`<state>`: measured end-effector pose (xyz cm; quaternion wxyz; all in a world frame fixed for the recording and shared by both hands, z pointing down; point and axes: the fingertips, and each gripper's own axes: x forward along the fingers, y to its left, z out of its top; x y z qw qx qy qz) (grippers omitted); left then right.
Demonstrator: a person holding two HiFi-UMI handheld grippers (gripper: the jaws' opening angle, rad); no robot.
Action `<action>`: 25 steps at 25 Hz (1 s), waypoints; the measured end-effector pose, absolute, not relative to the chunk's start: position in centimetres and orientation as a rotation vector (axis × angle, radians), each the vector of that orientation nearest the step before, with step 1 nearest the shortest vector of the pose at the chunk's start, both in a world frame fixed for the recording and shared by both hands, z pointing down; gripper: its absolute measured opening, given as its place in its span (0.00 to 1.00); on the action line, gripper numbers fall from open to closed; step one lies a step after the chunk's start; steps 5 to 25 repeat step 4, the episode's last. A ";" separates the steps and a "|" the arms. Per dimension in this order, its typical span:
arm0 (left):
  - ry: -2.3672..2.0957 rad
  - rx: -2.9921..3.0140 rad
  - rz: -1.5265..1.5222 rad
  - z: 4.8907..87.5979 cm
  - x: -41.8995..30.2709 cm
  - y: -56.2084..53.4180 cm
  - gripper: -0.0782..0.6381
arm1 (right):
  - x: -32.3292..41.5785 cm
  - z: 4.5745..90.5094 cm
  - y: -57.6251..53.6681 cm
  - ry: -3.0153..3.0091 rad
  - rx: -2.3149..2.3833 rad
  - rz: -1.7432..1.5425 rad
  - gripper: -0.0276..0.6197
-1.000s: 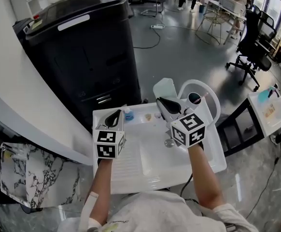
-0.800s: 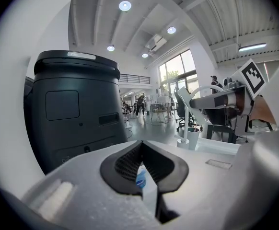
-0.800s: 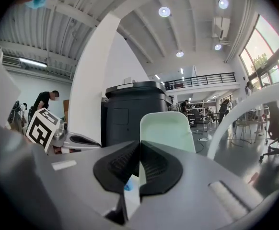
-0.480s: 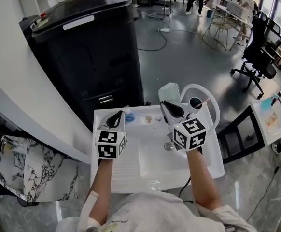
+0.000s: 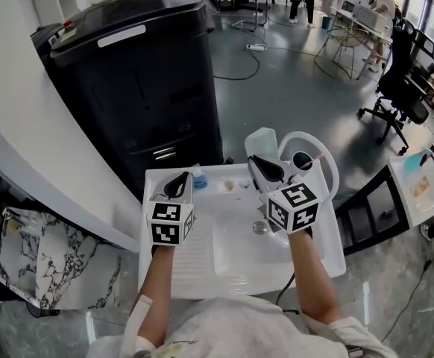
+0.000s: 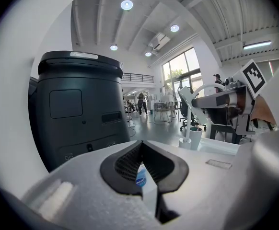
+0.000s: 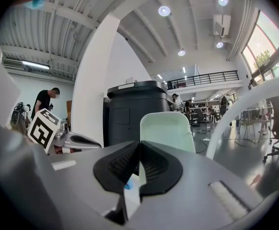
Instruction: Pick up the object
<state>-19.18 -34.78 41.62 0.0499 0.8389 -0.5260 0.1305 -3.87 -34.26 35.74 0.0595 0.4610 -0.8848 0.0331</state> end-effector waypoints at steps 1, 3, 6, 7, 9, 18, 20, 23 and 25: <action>-1.601 2.554 0.398 41.7 -19.2 -34.8 0.11 | -3.9 35.7 -34.2 -2.679 1.395 0.100 0.06; -1.598 2.553 0.399 41.7 -19.1 -34.8 0.11 | -3.9 35.7 -34.2 -2.680 1.395 0.100 0.06; -1.598 2.552 0.399 41.8 -19.1 -34.8 0.11 | -4.0 35.7 -34.2 -2.681 1.394 0.101 0.06; -1.598 2.552 0.399 41.8 -19.1 -34.8 0.11 | -4.0 35.7 -34.2 -2.681 1.394 0.101 0.06; -1.598 2.552 0.399 41.8 -19.1 -34.8 0.11 | -4.0 35.7 -34.2 -2.681 1.394 0.101 0.06; -1.598 2.552 0.399 41.8 -19.1 -34.8 0.11 | -4.0 35.7 -34.2 -2.681 1.394 0.101 0.06; -1.598 2.552 0.399 41.8 -19.1 -34.8 0.11 | -4.0 35.7 -34.2 -2.681 1.394 0.101 0.06; -1.598 2.552 0.399 41.8 -19.1 -34.8 0.11 | -4.0 35.7 -34.2 -2.681 1.394 0.101 0.06; -1.598 2.552 0.399 41.8 -19.1 -34.8 0.11 | -4.0 35.7 -34.2 -2.681 1.394 0.101 0.06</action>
